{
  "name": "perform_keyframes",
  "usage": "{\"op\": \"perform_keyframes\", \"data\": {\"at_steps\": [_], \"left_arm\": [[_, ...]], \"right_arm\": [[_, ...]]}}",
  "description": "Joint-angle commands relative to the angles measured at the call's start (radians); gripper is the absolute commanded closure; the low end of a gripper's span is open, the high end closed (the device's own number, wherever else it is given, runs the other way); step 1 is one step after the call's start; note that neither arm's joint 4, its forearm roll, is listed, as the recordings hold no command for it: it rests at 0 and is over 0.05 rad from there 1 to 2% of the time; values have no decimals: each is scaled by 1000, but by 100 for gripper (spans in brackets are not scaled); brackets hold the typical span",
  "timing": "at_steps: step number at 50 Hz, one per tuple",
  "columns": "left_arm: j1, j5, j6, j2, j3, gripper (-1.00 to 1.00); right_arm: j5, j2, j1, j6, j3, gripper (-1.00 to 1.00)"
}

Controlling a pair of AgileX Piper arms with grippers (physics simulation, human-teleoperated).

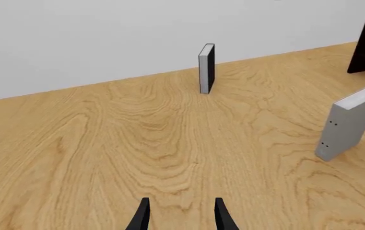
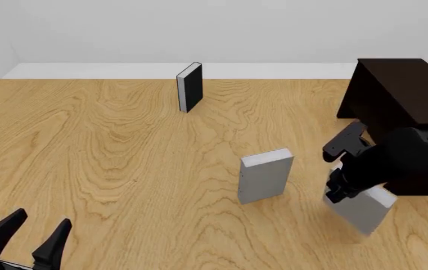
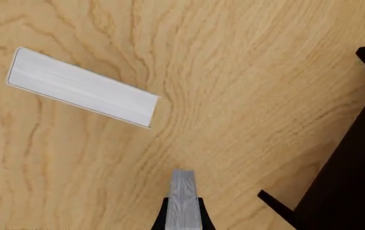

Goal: Pick up the book on the right and place it on the cabinet shelf.

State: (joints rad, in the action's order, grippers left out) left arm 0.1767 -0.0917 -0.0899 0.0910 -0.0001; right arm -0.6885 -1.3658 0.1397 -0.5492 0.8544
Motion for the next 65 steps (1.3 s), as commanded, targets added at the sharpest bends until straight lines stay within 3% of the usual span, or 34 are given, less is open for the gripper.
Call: {"op": "perform_keyframes", "data": {"at_steps": [1,9,11,23,37,38,45,51,52,53,54,57,60,63,64,65], "left_arm": [[9,15,6,13,0,-100],[12,16,4,12,0,-100],[12,15,4,10,0,-100],[21,-3,-7,-10,0,-100],[29,-14,-14,-24,0,-100],[31,-17,-15,-25,0,-100],[41,-24,-18,-28,0,-100],[42,-22,-20,-30,0,-100],[42,-24,-20,-31,0,-100],[42,-25,-20,-32,0,-100],[42,-25,-20,-31,0,-100],[41,-19,-20,-26,0,-100],[40,-20,-23,-25,0,-100],[39,-19,-24,-25,0,-100],[39,-19,-23,-24,0,-100],[38,-19,-23,-25,0,-100]], "right_arm": [[-12,46,-41,-36,56,100],[9,61,-47,-79,106,100],[7,59,-33,-60,127,100],[104,103,-3,-142,109,100],[338,119,-4,-231,26,100],[375,119,-15,-265,-2,100],[494,110,3,-290,-27,100],[606,87,16,-351,-79,100],[633,88,11,-373,-91,100],[696,72,-23,-433,-119,100],[668,62,-7,-395,-96,100],[737,57,-4,-430,-120,100],[842,25,-13,-539,-181,100],[852,10,-21,-515,-162,100],[922,-8,-34,-587,-204,100],[945,-14,-38,-606,-215,100]]}}
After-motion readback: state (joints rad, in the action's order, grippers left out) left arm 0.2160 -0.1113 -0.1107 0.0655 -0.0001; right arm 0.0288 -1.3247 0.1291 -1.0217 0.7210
